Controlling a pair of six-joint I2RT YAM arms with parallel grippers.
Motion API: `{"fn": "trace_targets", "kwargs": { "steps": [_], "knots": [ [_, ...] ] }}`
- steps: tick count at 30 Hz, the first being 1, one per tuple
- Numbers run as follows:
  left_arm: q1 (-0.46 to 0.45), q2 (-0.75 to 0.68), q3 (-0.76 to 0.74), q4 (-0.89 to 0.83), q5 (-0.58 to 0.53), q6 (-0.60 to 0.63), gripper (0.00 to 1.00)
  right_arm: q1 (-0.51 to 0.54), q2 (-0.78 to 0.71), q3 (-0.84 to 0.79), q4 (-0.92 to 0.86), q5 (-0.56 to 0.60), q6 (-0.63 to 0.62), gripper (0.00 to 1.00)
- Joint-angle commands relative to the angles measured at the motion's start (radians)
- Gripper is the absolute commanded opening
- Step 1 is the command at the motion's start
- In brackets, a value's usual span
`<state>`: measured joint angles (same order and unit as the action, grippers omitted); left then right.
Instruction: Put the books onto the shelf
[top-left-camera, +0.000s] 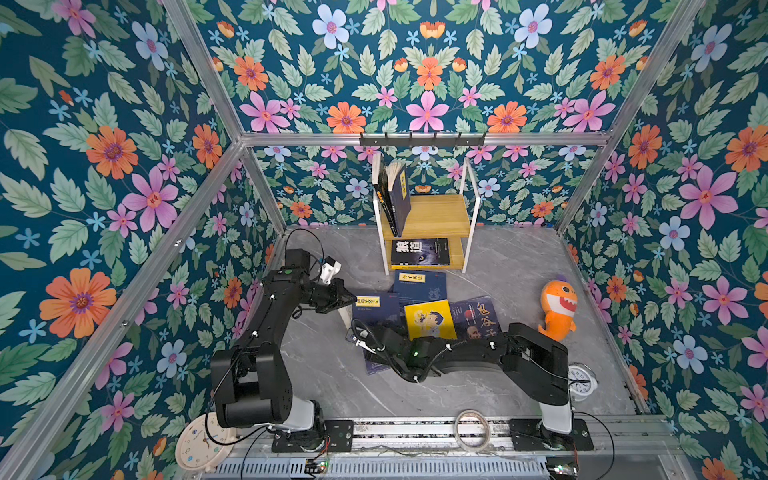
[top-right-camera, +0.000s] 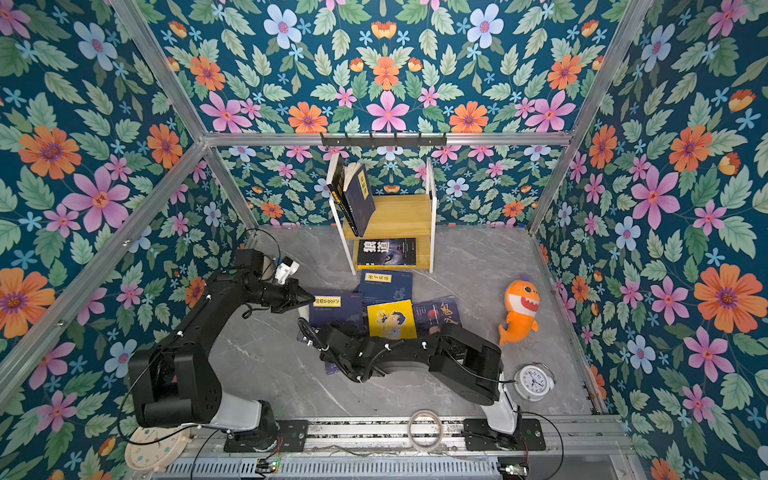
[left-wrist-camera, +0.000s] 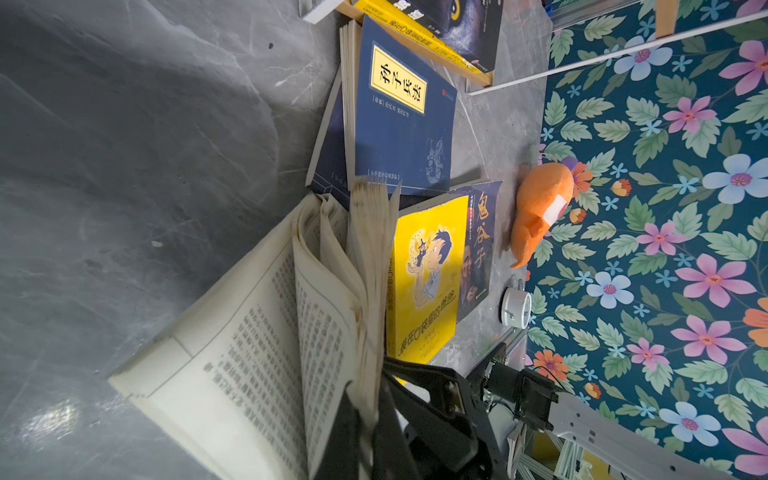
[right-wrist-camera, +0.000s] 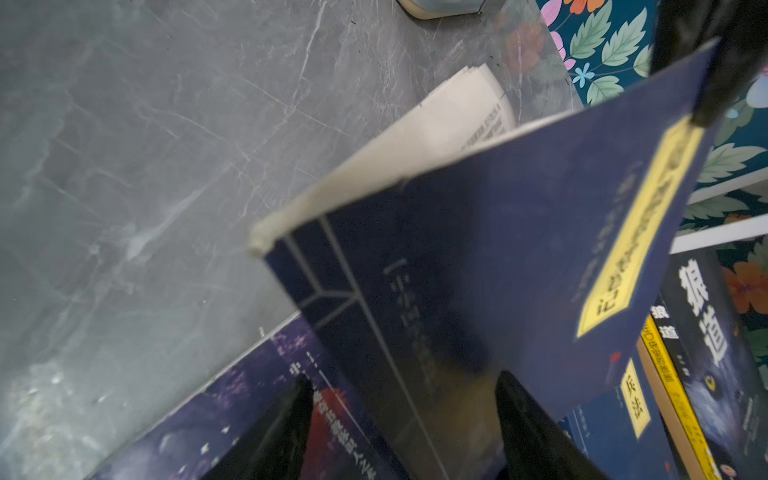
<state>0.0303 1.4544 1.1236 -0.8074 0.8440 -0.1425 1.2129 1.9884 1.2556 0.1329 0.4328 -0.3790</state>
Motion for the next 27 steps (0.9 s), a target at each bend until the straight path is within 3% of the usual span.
{"fn": "trace_targets", "kwargs": {
  "steps": [1,3,11,13,16,27],
  "knots": [
    [0.001,-0.003,0.002,0.016,0.027,0.0,0.0,-0.011,0.013,-0.002,0.091,0.053,-0.034,0.65],
    [0.0,-0.005,-0.003,0.018,0.026,0.0,0.0,-0.019,0.026,-0.009,0.132,0.062,-0.045,0.56],
    [0.001,-0.014,0.025,0.006,-0.079,0.059,0.54,-0.044,0.003,-0.044,0.211,0.043,-0.103,0.0],
    [0.002,-0.016,0.064,-0.005,-0.154,0.1,0.73,-0.044,-0.029,-0.058,0.189,0.021,-0.091,0.0],
    [0.002,-0.004,0.136,-0.012,-0.241,0.14,0.89,-0.044,-0.077,-0.091,0.197,0.008,-0.081,0.0],
    [0.001,-0.106,0.219,0.189,-0.329,0.126,0.99,-0.05,-0.246,-0.163,0.2,-0.048,-0.004,0.0]
  ]
}}
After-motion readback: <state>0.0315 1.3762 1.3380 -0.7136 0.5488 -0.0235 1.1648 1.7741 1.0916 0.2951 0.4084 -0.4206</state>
